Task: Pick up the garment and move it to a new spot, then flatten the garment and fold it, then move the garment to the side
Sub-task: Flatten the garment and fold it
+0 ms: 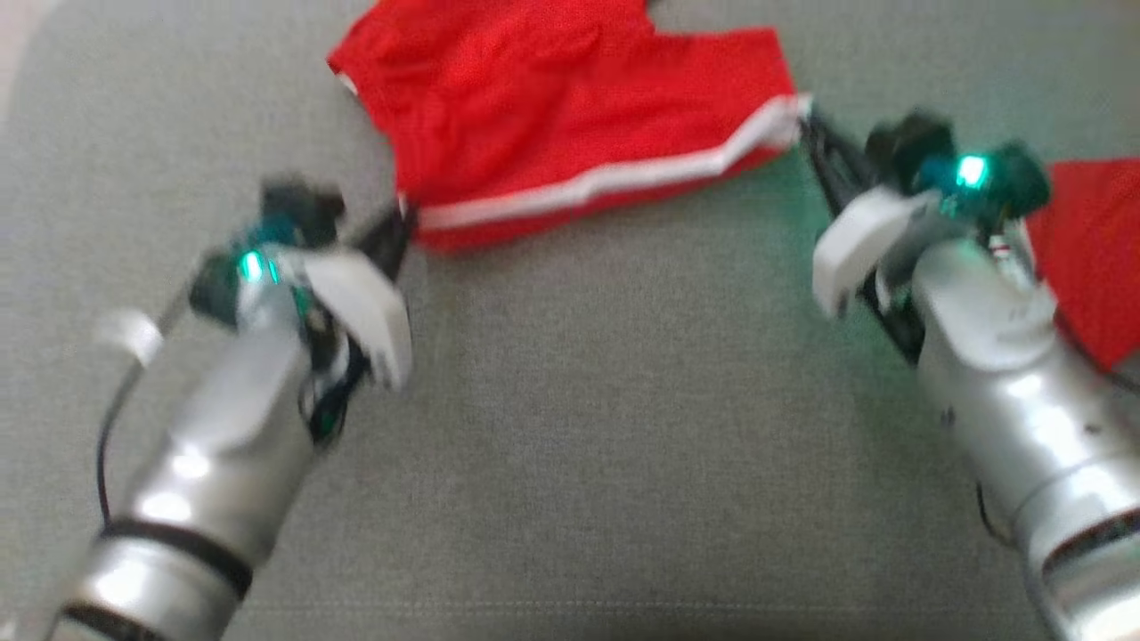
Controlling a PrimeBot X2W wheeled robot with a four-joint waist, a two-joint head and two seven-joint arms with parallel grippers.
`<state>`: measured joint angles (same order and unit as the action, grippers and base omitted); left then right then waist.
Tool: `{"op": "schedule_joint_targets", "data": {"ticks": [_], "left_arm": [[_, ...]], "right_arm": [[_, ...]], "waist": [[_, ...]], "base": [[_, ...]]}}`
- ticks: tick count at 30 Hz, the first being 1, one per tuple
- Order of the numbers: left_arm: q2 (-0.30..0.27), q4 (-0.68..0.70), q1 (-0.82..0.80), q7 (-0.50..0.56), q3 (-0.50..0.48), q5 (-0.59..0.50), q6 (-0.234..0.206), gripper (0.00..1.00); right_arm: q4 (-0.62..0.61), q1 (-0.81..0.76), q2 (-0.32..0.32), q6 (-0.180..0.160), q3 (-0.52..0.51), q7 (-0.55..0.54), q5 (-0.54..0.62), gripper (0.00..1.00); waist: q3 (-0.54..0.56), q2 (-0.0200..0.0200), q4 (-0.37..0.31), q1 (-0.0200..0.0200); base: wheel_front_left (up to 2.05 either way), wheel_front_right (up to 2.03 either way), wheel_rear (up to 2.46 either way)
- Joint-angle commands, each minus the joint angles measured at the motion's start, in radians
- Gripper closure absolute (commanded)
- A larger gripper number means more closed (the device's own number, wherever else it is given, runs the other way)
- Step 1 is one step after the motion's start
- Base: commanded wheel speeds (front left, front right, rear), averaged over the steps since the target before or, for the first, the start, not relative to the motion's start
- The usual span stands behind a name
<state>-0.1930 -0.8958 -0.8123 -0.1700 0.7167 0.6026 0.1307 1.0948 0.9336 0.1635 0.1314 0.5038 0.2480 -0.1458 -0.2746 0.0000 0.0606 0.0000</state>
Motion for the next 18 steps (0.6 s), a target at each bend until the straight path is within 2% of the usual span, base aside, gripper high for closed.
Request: {"op": "schedule_joint_targets", "data": {"ticks": [1,6,7,8,14,18], "left_arm": [[-0.052,0.024,0.017,-0.017,0.02,-0.005,0.0,1.0],[-0.058,0.024,0.125,-0.042,0.108,-0.013,0.0,1.0],[-0.057,0.021,0.157,-0.051,0.123,-0.015,0.0,1.0],[-0.057,0.021,0.157,-0.051,0.123,-0.015,0.0,1.0],[-0.042,0.029,0.232,-0.074,0.131,-0.009,-0.007,1.0],[-0.038,0.055,0.285,-0.081,0.141,-0.01,-0.015,1.0]], "right_arm": [[-0.003,-0.04,0.003,-0.001,0.05,0.008,-0.033,1.0],[0.001,-0.136,0.056,-0.001,0.215,-0.064,-0.135,1.0],[-0.023,-0.168,0.091,-0.001,0.282,-0.104,-0.19,1.0],[-0.023,-0.168,0.091,-0.001,0.282,-0.104,-0.19,1.0],[-0.168,-0.239,0.237,-0.001,0.47,-0.229,-0.383,1.0],[-0.318,-0.277,0.353,-0.001,0.592,-0.309,-0.526,1.0]], "waist": [[0.058,0.0,0.007,0.0],[0.135,0.0,0.007,0.0],[0.16,0.0,0.005,0.0],[0.16,0.0,0.005,0.0],[0.227,0.0,-0.003,0.0],[0.272,0.0,-0.006,0.0]], "base": [[0.0,0.0,0.0],[0.0,0.0,0.0],[0.0,0.0,0.0],[0.0,0.0,0.0],[0.0,0.0,0.0],[0.0,0.0,0.0]]}}
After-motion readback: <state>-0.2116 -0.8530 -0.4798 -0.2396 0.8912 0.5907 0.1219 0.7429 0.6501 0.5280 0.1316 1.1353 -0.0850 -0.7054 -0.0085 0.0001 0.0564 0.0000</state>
